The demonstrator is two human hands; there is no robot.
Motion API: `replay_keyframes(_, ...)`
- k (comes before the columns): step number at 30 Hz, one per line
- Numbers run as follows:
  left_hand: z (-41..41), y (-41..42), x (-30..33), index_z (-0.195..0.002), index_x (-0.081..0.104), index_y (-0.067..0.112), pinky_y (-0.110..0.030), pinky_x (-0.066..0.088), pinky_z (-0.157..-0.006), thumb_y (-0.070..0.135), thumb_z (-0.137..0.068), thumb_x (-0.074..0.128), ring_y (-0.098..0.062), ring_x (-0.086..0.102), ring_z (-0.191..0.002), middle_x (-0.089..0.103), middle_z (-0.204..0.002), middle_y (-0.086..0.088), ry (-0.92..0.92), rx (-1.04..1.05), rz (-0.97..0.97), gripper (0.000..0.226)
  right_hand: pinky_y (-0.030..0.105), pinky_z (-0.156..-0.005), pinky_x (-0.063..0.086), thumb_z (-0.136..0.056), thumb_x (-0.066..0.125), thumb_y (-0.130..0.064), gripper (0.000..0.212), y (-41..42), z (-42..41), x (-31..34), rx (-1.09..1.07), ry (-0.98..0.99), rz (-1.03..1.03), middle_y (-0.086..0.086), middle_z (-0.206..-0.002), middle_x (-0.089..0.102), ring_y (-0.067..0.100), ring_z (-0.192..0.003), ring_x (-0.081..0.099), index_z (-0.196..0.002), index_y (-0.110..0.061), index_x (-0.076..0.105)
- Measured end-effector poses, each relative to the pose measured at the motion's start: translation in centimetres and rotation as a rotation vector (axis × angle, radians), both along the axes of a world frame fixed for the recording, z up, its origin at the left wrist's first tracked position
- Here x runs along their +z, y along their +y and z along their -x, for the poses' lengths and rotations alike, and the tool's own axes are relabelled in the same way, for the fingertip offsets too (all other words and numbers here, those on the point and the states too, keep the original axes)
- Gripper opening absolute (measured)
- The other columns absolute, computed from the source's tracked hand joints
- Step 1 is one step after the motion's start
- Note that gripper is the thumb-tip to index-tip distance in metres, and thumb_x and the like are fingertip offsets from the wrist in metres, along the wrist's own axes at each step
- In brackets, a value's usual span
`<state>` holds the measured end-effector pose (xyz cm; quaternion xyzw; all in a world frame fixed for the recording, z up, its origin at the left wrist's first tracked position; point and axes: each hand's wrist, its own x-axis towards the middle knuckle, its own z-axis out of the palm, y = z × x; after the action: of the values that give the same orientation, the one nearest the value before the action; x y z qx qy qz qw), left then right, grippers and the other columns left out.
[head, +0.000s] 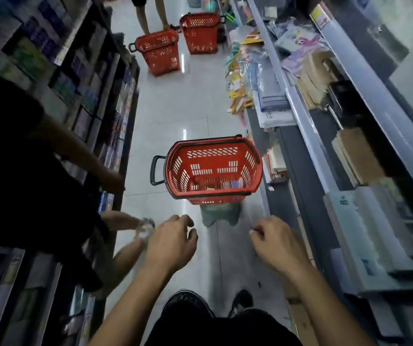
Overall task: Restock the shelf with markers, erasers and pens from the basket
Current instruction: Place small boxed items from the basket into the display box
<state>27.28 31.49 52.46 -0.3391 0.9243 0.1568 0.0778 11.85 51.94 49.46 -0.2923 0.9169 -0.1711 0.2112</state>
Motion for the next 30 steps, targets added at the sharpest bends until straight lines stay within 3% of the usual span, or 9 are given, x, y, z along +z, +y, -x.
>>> replay_keyframes(2,1.6,-1.6,-0.6,-0.122,0.067,0.026,-0.038,0.055,-0.083,0.040,-0.099,0.050,-0.023,0.066,-0.104,0.070,-0.117,0.001,-0.001,0.025,-0.027,0.032,0.030,-0.060,0.036,-0.097,0.056,-0.042,0.017,-1.6,1.7,-0.7,0.012,-0.015,-0.010,-0.010,-0.088,0.045,0.015,-0.079,0.053,-0.082,-0.035,0.052)
replay_keyframes(5,4.2,-4.5,-1.7,-0.120,0.068,0.026,-0.038,0.056,-0.081,0.041,-0.098,0.051,-0.023,0.067,-0.102,0.070,-0.116,0.001,-0.001,0.051,-0.041,0.032,0.030,-0.064,0.039,-0.097,0.057,-0.044,0.022,-4.7,4.4,-1.7,0.026,-0.046,-0.043,-0.009,-0.090,0.049,0.013,-0.076,0.048,-0.078,-0.035,0.051)
replay_keyframes(10,9.1,-11.3,-4.2,-0.112,0.066,0.027,-0.036,0.054,-0.075,0.040,-0.096,0.052,-0.024,0.067,-0.097,0.070,-0.113,0.001,0.028,0.062,-0.088,0.024,0.034,-0.070,0.048,-0.095,0.055,-0.044,0.028,-11.5,8.7,-3.3,0.050,-0.063,-0.116,-0.006,-0.091,0.054,0.021,-0.090,0.062,-0.072,-0.030,0.047)
replay_keyframes(14,12.6,-17.7,-5.6,-0.105,0.064,0.028,-0.034,0.049,-0.068,0.044,-0.098,0.050,-0.023,0.066,-0.091,0.070,-0.108,0.001,0.015,0.047,-0.149,0.022,0.034,-0.075,0.050,-0.097,0.055,-0.046,0.021,-17.6,11.4,-4.2,0.091,-0.093,-0.201,-0.004,-0.102,0.060,0.019,-0.097,0.062,-0.092,-0.028,0.065)
replay_keyframes(17,14.4,-22.1,-6.6,-0.108,0.064,0.029,-0.032,0.043,-0.066,0.042,-0.097,0.050,-0.021,0.065,-0.090,0.069,-0.106,0.002,-0.022,0.039,-0.190,0.023,0.034,-0.080,0.051,-0.097,0.055,-0.045,0.024,-21.7,12.7,-5.1,0.110,-0.140,-0.237,-0.003,-0.108,0.063,0.020,-0.101,0.062,-0.101,-0.026,0.068)
replay_keyframes(24,19.0,-28.9,-10.2,-0.102,0.063,0.023,-0.037,0.056,-0.073,0.041,-0.098,0.049,-0.025,0.067,-0.092,0.067,-0.103,0.000,-0.136,0.021,-0.249,0.023,0.032,-0.069,0.043,-0.098,0.053,-0.046,0.022,-28.4,17.2,-8.1,0.140,-0.221,-0.271,-0.008,-0.093,0.054,0.016,-0.085,0.058,-0.094,-0.026,0.063)
replay_keyframes(28,22.4,-30.2,-13.8,-0.104,0.063,0.022,-0.037,0.057,-0.074,0.039,-0.099,0.051,-0.024,0.067,-0.091,0.068,-0.104,0.000,-0.157,0.026,-0.267,0.022,0.034,-0.077,0.051,-0.098,0.054,-0.042,0.022,-30.1,20.8,-12.1,0.173,-0.302,-0.280,-0.004,-0.099,0.059,0.016,-0.090,0.060,-0.098,-0.024,0.066)
replay_keyframes(30,24.2,-30.5,-16.6,-0.102,0.061,0.023,-0.033,0.050,-0.068,0.038,-0.100,0.051,-0.023,0.067,-0.090,0.068,-0.102,0.000,-0.168,0.036,-0.272,0.019,0.036,-0.081,0.055,-0.098,0.054,-0.042,0.022,-30.5,22.5,-15.4,0.180,-0.338,-0.284,-0.004,-0.098,0.060,0.016,-0.091,0.062,-0.098,-0.023,0.066)
